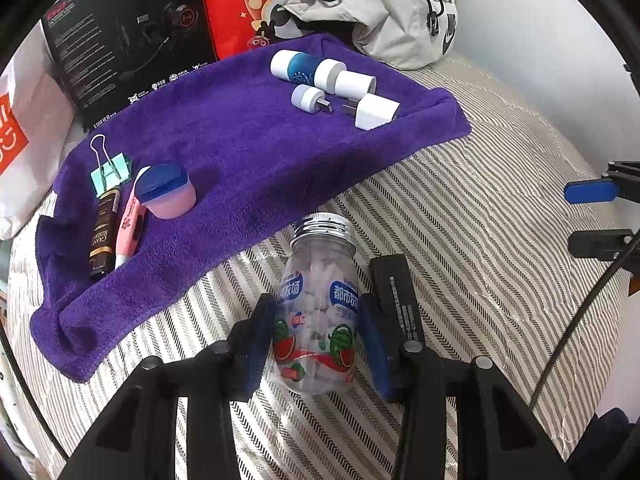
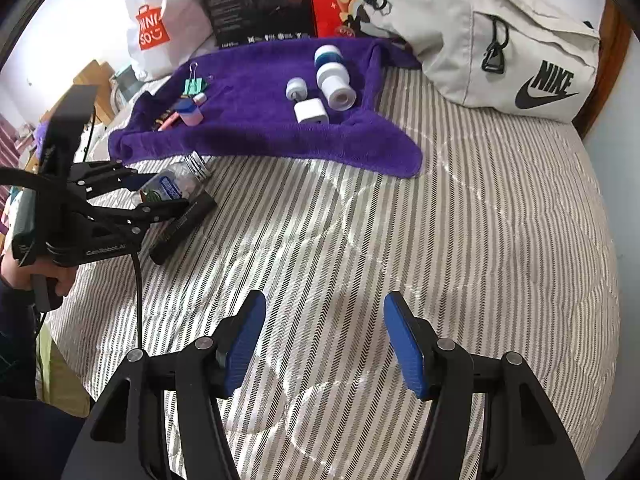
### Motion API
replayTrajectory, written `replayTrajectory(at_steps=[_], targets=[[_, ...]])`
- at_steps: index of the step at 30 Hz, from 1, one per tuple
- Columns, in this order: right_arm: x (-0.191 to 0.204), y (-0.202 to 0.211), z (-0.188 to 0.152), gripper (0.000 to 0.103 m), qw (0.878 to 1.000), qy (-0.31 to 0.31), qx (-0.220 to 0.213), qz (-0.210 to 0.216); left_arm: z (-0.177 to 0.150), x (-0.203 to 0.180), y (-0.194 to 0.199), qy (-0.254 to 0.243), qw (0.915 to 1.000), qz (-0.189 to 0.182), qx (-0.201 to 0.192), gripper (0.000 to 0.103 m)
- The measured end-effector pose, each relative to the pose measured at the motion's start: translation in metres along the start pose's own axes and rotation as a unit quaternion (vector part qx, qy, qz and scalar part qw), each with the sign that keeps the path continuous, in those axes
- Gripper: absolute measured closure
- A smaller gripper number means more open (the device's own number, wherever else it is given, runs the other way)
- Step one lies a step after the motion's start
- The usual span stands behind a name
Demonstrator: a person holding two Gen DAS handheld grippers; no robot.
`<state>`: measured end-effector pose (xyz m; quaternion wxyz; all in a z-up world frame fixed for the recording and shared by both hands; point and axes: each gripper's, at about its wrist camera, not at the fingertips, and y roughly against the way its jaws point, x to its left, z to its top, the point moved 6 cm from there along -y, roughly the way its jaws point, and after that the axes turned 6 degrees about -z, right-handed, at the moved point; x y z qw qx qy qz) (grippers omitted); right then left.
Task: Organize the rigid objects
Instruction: 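Grasp the clear watermelon-label candy jar with the left gripper while the right gripper moves toward the black stick, then lift the candy jar with the left gripper while the right gripper grasps the black stick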
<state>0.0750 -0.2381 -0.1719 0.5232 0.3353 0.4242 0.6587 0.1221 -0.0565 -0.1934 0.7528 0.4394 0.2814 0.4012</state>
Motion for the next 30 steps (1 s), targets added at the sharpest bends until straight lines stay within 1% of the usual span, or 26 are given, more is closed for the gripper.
replayTrajectory(at_steps=[1,4,6,10,15,17,20,24,27,30], targets=[[0.003,-0.002,0.0,0.042,1.0,0.004,0.003,0.0,-0.001,0.001,0.001,0.004,1.0,0.0,0.0,0.063],[0.008,-0.005,0.002,0.042,1.0,0.015,0.006,0.002,-0.009,0.014,0.006,0.036,0.9993,0.008,-0.002,0.063],[0.011,-0.007,0.003,0.042,1.0,0.018,0.009,0.005,-0.012,0.02,0.008,0.053,0.9986,0.004,-0.005,0.063],[0.019,-0.014,0.007,0.042,1.0,0.019,0.011,0.014,-0.011,0.017,0.005,0.046,0.9988,0.018,-0.001,0.061],[0.032,-0.019,0.013,0.042,1.0,0.006,0.007,0.027,-0.007,0.019,0.005,0.057,0.9983,0.006,-0.013,0.063],[0.039,-0.022,0.016,0.042,0.999,0.002,0.01,0.032,-0.01,0.023,0.007,0.062,0.998,0.008,-0.013,0.063],[0.055,-0.026,0.024,0.042,0.999,-0.004,0.006,0.044,-0.026,0.041,0.017,0.082,0.996,0.034,-0.011,0.063],[0.086,-0.037,0.042,0.042,0.998,-0.005,0.001,0.063,-0.056,0.069,0.035,0.121,0.9914,0.05,-0.008,0.063],[0.104,-0.048,0.053,0.042,0.998,0.001,-0.002,0.055,-0.074,0.082,0.043,0.144,0.9882,0.052,-0.012,0.063],[0.12,-0.061,0.057,0.042,0.999,0.013,0.005,0.035,-0.082,0.086,0.047,0.156,0.9868,0.037,-0.021,0.063]])
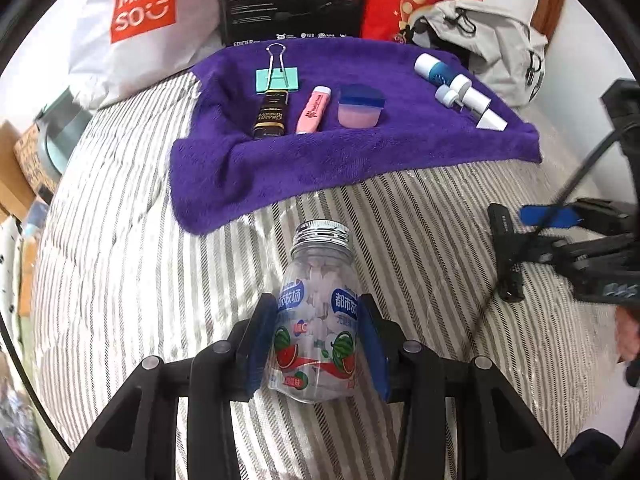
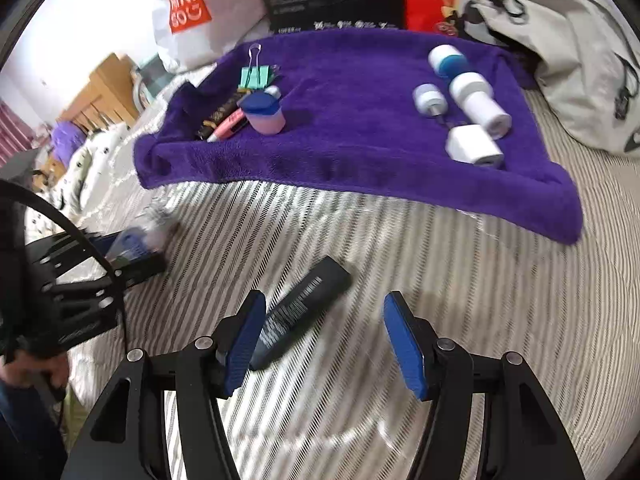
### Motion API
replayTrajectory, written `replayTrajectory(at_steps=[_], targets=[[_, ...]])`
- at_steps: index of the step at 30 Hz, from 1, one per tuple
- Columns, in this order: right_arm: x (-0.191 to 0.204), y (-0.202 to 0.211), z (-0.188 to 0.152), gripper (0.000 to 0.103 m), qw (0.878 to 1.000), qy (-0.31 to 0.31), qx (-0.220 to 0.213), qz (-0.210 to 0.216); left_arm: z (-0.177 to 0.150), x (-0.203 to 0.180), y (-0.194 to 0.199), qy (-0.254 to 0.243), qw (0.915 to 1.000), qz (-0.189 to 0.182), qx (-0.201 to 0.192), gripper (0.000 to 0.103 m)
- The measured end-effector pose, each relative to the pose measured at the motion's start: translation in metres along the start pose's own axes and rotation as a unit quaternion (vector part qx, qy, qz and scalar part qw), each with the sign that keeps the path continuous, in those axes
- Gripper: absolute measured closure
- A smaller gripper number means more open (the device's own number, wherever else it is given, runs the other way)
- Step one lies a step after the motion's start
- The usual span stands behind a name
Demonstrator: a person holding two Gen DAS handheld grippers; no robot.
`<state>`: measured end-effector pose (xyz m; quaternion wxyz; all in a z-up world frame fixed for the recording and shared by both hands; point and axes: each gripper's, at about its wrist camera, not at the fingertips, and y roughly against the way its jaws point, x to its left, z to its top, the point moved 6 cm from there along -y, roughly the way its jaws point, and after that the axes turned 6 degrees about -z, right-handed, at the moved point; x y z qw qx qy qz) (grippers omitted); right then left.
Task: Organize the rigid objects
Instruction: 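Lift the candy jar with the left gripper while the right gripper grasps the black stick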
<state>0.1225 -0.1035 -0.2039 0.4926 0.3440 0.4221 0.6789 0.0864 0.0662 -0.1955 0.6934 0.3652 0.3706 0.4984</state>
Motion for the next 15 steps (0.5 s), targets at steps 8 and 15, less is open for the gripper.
replayTrajectory(at_steps=[8,15], targets=[[-0.005,-0.002,-0.012,0.04,0.997,0.05,-0.014,-0.063,0.002,-0.001,-0.003,-0.003,1.0,-0.002,-0.006,0.063],[-0.028,-0.001,-0.009,0.04,0.996,0.064,-0.009,-0.06,0.002,0.001,-0.002,0.013,0.9997,-0.011,-0.017,0.063]])
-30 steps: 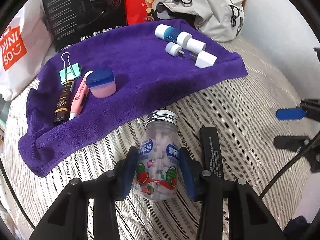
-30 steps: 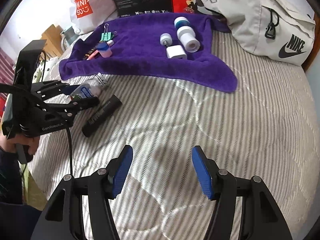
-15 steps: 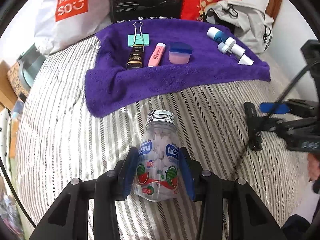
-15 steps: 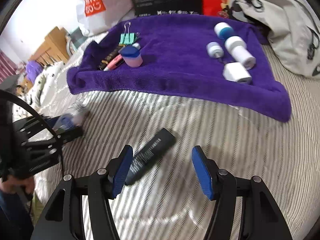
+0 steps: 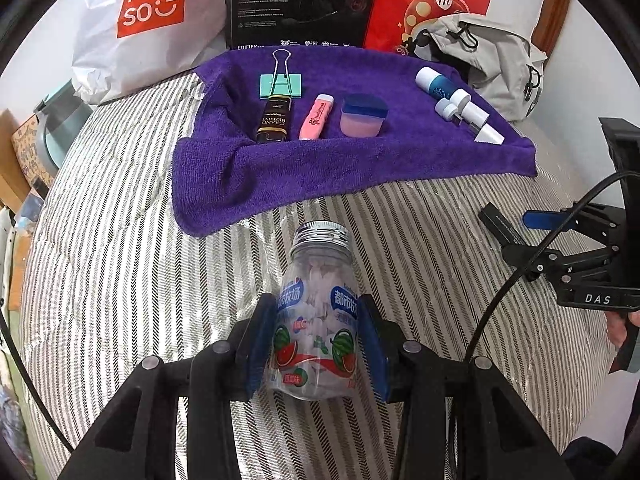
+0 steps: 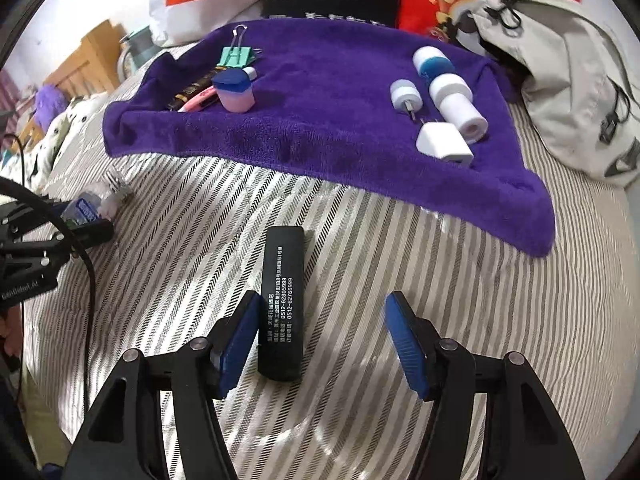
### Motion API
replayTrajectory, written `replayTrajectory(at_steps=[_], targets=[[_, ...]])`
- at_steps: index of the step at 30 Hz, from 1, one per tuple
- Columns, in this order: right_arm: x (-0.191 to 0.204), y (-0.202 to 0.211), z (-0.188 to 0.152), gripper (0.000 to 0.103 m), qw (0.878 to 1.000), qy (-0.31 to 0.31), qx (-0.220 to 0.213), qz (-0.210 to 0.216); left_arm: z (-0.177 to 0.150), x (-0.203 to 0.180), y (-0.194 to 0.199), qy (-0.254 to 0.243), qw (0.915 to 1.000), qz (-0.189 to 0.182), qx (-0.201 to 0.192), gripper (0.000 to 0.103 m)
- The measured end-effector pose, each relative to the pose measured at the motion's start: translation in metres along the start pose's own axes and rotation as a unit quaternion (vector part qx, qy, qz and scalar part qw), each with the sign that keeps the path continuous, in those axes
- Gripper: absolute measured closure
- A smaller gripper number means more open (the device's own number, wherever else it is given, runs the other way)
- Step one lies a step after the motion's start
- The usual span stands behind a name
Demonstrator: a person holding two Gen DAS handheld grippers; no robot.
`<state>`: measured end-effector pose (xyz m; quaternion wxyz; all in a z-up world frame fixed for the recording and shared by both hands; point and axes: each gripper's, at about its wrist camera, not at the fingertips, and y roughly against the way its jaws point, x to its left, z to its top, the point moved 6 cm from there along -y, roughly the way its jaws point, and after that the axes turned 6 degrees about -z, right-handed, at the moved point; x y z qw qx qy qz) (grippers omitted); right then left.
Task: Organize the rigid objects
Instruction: 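Lift the candy jar with the left gripper while the right gripper grasps the black stick, then carry the candy jar onto the towel with the left gripper while the right gripper places the black stick there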
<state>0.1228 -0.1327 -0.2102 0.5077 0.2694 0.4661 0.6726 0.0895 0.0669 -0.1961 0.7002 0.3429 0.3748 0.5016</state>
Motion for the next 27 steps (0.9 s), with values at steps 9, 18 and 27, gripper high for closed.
replayTrajectory(at_steps=[9,18,27], targets=[[0.016,0.004,0.006,0.078,0.998,0.033,-0.036,0.026,0.002,-0.001,-0.003,-0.005,1.0,0.004,0.004,0.063],[0.013,0.006,0.003,0.081,0.998,0.028,-0.032,0.038,0.004,0.002,-0.005,-0.002,1.0,0.001,-0.003,0.063],[0.014,0.005,0.001,0.081,0.998,0.035,-0.042,0.033,0.005,-0.006,-0.01,-0.028,0.9991,0.032,-0.002,0.064]])
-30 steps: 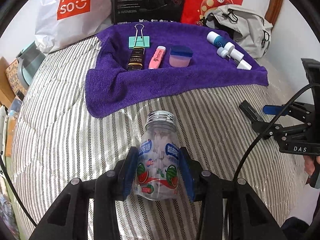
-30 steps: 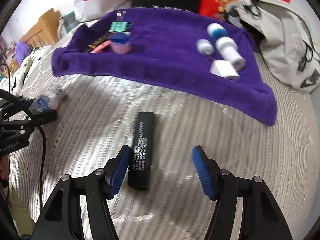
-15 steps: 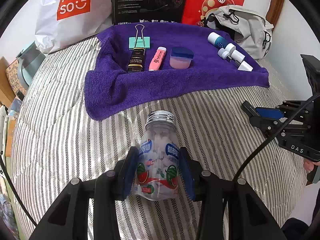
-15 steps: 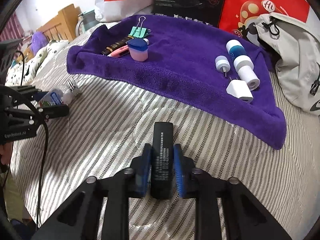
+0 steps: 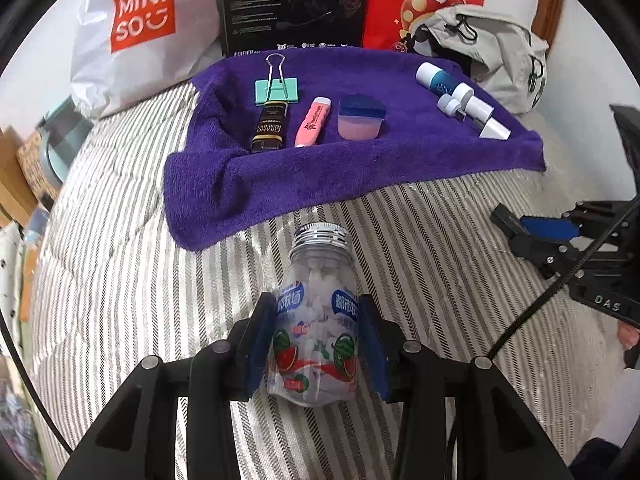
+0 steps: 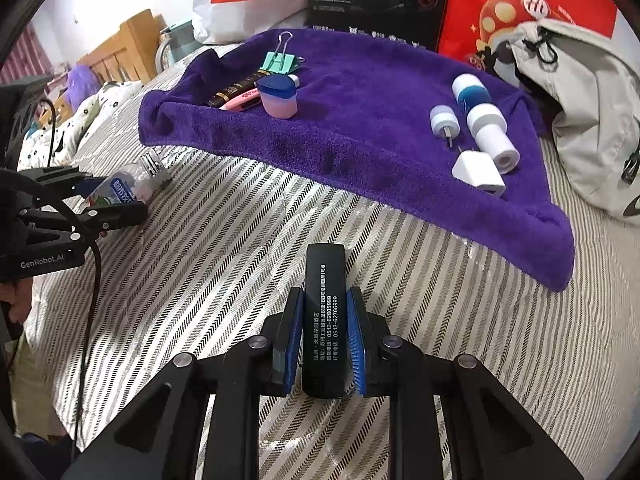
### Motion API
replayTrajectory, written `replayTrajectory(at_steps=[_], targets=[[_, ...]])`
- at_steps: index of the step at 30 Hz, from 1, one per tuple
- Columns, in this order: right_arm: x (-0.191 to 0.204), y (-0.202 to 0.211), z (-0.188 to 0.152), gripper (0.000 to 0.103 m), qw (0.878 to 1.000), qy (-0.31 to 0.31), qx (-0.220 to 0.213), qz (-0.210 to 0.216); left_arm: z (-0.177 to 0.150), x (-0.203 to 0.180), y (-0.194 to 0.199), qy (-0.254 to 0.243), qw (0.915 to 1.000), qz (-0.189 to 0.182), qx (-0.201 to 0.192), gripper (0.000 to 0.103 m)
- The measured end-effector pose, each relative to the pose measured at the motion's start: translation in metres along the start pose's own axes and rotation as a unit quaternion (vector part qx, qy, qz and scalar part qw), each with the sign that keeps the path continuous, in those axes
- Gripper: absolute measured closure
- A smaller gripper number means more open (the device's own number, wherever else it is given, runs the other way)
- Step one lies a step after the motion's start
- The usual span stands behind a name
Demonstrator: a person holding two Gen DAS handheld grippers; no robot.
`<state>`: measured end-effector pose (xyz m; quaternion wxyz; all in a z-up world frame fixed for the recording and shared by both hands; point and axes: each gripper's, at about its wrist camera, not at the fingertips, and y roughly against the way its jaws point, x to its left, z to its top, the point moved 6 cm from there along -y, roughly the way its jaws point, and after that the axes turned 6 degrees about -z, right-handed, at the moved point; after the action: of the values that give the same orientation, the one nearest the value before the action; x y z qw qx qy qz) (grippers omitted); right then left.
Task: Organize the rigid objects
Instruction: 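Carry the candy jar onto the towel with the left gripper while the right gripper places the black stick there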
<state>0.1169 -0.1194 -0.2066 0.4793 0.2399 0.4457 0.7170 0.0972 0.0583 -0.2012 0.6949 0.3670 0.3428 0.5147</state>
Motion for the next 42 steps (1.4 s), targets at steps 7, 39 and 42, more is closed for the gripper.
replayTrajectory(at_steps=[7,39,42], targets=[[-0.008,0.003,-0.002,0.081,0.999,-0.023,0.008,0.04,0.0,0.005,0.006,0.026,0.9993,-0.025,0.007,0.064],[-0.076,0.033,0.09,0.081,0.997,-0.034,-0.056,0.033,0.126,-0.007,0.022,-0.007,0.9974,-0.046,-0.055,0.064],[-0.077,0.023,0.106,0.081,0.997,-0.033,-0.057,0.035,0.133,-0.004,0.013,-0.005,0.9972,-0.052,-0.053,0.064]])
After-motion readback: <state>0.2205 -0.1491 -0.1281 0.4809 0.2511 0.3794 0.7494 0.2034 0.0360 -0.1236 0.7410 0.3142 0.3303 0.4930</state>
